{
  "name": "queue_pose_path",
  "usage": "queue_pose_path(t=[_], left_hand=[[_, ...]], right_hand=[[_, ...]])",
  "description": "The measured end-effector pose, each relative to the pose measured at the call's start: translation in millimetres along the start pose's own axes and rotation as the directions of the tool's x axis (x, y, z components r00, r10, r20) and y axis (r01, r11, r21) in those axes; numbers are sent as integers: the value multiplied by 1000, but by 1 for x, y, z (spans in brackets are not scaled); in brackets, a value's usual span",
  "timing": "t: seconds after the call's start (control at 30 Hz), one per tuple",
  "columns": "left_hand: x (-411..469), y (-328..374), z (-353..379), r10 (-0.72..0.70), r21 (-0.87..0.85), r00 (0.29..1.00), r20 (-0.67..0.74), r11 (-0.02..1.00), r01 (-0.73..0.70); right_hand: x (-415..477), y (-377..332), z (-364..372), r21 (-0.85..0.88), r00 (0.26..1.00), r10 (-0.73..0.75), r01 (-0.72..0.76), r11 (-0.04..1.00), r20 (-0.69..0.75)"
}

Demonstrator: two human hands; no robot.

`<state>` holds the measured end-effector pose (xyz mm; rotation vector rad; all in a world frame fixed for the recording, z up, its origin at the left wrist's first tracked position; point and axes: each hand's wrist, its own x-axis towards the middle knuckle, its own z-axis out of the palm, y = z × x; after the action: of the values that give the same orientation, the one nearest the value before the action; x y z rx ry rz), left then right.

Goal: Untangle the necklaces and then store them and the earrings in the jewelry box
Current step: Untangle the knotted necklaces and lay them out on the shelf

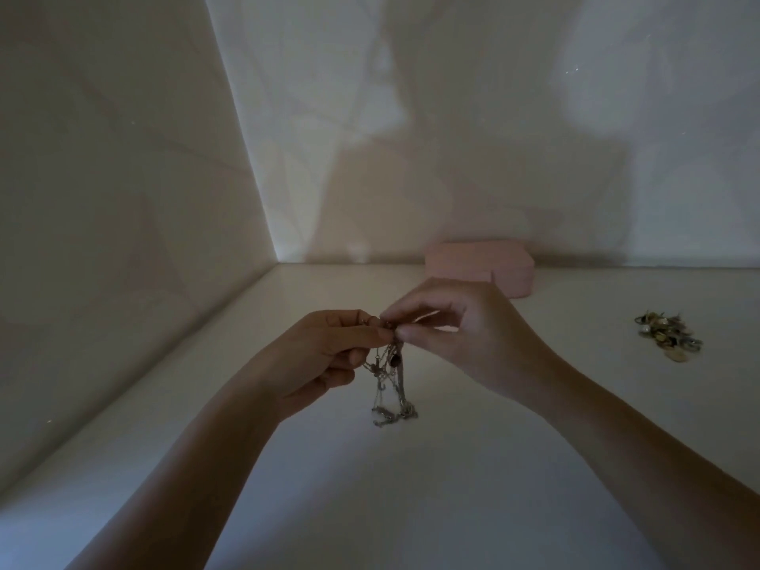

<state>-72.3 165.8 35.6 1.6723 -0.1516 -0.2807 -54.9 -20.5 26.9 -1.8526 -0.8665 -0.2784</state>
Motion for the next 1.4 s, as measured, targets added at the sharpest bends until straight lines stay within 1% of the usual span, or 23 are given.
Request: queue_pose_path(t=[0.1, 0.23, 0.3, 0.4, 0.5, 0.6, 0.8, 0.97, 1.03, 1.07, 1.13, 1.27, 1.33, 1.4], left_hand=[[0, 0, -1, -2, 2, 1000, 8, 1000, 2], [-1, -1, -1, 13, 4, 1000, 8, 1000, -13], [-1, -1, 0, 19, 6, 1000, 4, 1000, -19], [-1, -1, 2, 24, 9, 999, -26, 1000, -24], [0, 0, 1, 30, 41, 998, -53, 999, -28], [-1, 0, -2, 36, 70, 998, -52, 997, -32], [-2, 2, 1, 32, 21, 999, -40, 999, -31], [-1, 0, 5, 11, -8, 1000, -28, 1000, -12], [-1, 0, 5, 21, 3, 999, -29, 1000, -21], [-1, 0, 5, 29, 14, 999, -28, 1000, -28], [-1, -1, 5, 45, 49, 999, -29, 998, -44], [0, -2, 10, 94, 93, 993, -69, 992, -87], [2, -3, 11, 109, 106, 989, -95, 989, -99], [3, -4, 12, 120, 139, 985, -121, 985, -103]], right_hand=[[-2, 2, 3, -85, 998, -50, 47, 995, -31], [-1, 4, 2, -121, 991, -96, 84, 989, -96], [-1, 5, 3, -128, 990, -100, 87, 988, -97], [-1, 5, 5, -142, 993, -106, 97, 985, -57], [-2, 5, 5, -128, 996, -90, 86, 988, -22], [-2, 4, 6, -94, 999, -34, 33, 995, -18], [-2, 4, 9, -5, 998, 22, -22, 1000, -63], [-3, 2, 13, -19, 994, 29, -31, 999, -104], [-2, 1, 13, -17, 993, 60, -62, 998, -102], [-1, 1, 12, 7, 991, 91, -91, 996, -95], [1, 2, 9, 111, 981, 179, -169, 979, -81], [4, 2, 7, 328, 945, 328, -308, 893, -6], [4, 1, 8, 376, 934, 356, -341, 861, 31], [4, 1, 8, 380, 931, 361, -352, 855, 49]])
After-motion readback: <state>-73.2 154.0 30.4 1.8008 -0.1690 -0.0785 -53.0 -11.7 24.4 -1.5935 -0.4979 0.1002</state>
